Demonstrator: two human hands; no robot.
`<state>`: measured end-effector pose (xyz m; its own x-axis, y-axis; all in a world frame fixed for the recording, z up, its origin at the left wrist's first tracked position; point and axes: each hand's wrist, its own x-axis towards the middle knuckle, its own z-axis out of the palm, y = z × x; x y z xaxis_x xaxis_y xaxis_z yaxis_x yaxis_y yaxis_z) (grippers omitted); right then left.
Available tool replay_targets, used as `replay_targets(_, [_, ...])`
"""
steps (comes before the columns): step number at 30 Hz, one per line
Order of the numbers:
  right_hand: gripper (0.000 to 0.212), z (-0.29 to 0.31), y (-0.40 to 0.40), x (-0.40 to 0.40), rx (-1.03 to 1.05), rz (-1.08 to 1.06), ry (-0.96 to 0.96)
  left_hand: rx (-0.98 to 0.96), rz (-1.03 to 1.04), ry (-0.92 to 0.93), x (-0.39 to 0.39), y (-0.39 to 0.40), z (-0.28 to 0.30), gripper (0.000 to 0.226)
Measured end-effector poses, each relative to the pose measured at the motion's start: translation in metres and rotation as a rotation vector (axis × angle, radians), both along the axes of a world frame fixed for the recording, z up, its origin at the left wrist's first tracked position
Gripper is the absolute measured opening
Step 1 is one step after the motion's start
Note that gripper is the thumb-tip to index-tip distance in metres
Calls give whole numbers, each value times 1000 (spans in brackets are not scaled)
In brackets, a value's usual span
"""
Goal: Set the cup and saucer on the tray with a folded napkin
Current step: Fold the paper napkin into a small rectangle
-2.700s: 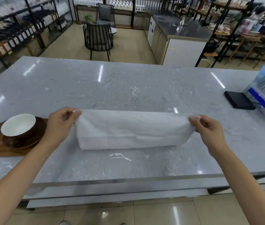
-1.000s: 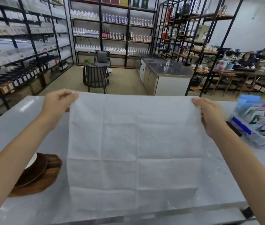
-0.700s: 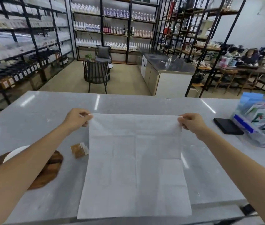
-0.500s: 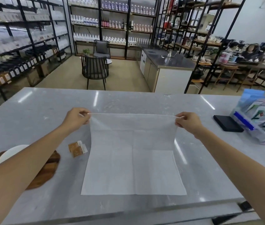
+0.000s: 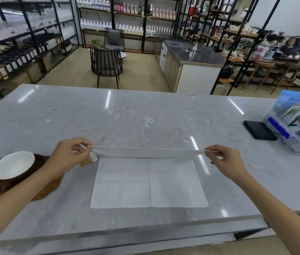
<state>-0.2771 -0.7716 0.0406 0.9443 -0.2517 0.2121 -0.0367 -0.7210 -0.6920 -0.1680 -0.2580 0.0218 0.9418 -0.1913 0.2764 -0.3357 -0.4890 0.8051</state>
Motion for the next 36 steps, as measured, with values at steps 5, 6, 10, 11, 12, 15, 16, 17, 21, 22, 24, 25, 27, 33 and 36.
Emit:
replay_targets(5, [14,-38,1,-39,7,-20,35,51,-101,-45,-37,6,-29,37])
replay_targets(6, [17,-46,1,-47,2,-13,47,60,-101,-35,-44,7,-36,38])
replay_targets(10, [23,-75,2,-73,-35,16,110,92,-121,32,-71,4,-65,38])
replay_targets(11, [22,-82,3,-77,-41,15,127,89,-124,53,-76,4,-73,39])
replay_targets(12, [21,-89,3,-81,-50,12,142,87,-126,71,-80,4,-79,40])
replay_targets(15, [20,-108,6,-91,-74,16,161,123,-144,102,-88,5,-94,40])
replay_targets(16, [20,-112,7,-95,-79,23,161,140,-147,107,-91,5,-97,39])
replay_targets(17, [20,-116,7,-97,-81,31,158,151,-149,108,-93,5,-100,39])
replay_targets(21, [20,-125,9,-106,-101,43,116,169,-138,82,-102,6,-108,36])
replay_targets(22, [20,-125,10,-107,-105,40,107,174,-139,68,-103,7,-109,35])
replay_targets(24, [19,-126,11,-107,-109,22,87,189,-155,56,-104,7,-110,35])
replay_targets(25, [19,-127,12,-106,-117,13,77,204,-175,44,-104,6,-110,34])
replay_targets(27, [20,-128,12,-104,-140,8,64,243,-220,11,-104,5,-107,34])
replay_targets(33, [12,-104,14,-74,-171,-10,18,252,-116,-90,-80,-2,-82,31])
replay_targets(36, [13,-81,16,-60,-124,-121,-162,170,30,-302,-69,-7,-68,11])
